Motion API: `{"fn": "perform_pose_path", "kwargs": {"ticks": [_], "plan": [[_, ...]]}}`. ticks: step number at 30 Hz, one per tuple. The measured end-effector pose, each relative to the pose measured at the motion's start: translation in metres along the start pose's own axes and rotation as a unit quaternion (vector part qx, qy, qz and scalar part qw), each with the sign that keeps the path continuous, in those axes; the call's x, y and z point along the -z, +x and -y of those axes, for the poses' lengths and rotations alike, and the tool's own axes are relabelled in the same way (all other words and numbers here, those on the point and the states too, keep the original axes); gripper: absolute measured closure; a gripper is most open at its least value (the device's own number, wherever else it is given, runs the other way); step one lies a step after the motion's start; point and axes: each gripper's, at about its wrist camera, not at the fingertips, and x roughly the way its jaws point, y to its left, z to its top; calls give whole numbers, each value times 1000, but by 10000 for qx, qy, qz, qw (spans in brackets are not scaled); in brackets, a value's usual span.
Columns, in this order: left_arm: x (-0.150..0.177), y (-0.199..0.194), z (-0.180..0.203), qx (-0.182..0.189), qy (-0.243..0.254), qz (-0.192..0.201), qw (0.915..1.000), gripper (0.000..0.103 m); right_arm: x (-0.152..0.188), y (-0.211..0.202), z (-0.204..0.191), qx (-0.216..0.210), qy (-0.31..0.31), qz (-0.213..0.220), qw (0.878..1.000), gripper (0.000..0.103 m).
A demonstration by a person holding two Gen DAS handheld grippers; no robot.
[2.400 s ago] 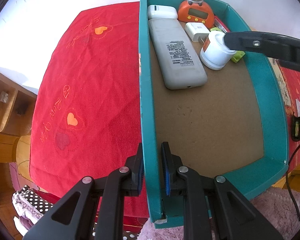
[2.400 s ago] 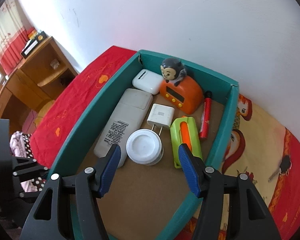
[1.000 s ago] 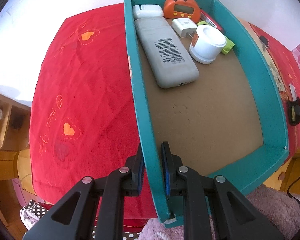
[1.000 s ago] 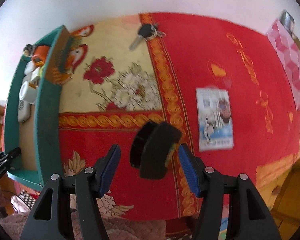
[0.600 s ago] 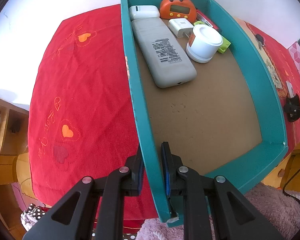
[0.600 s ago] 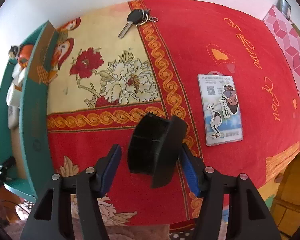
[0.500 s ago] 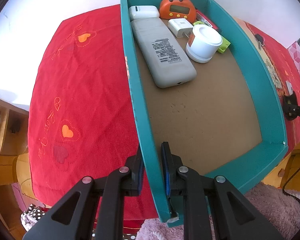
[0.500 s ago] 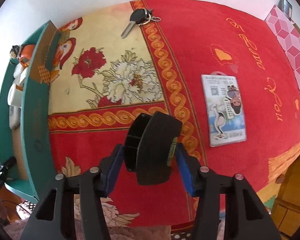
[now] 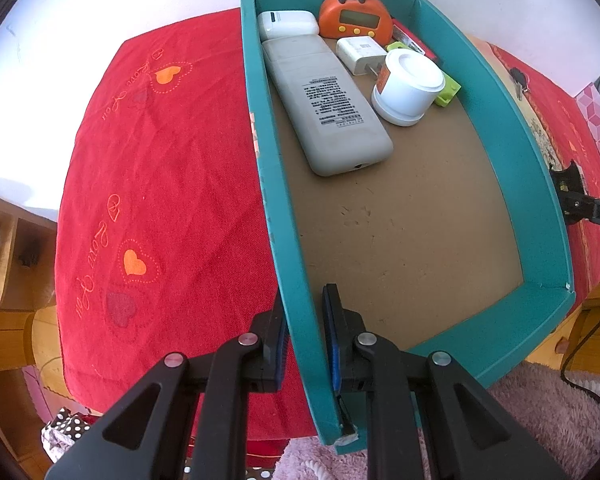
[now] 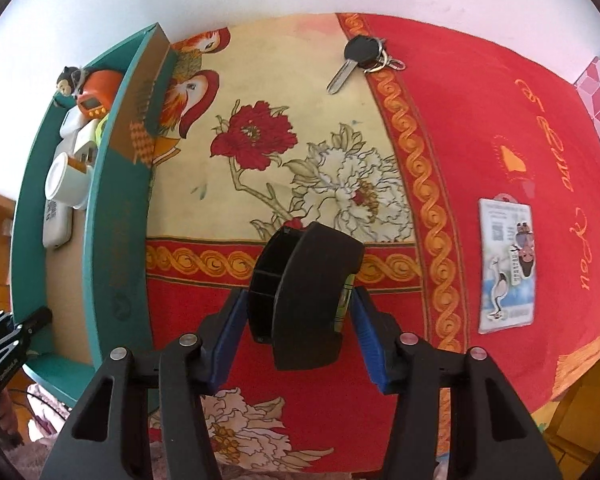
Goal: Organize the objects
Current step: 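Carry the black object into the teal box beside the remote and release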
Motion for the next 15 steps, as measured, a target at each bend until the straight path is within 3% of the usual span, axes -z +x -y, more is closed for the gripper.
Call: {"fn": "perform_pose_path", "kwargs": {"ticks": [15], "plan": [[0, 1, -1, -3, -29, 8, 10000, 88, -6, 10, 1, -158, 164, -104, 9997, 42]]}}
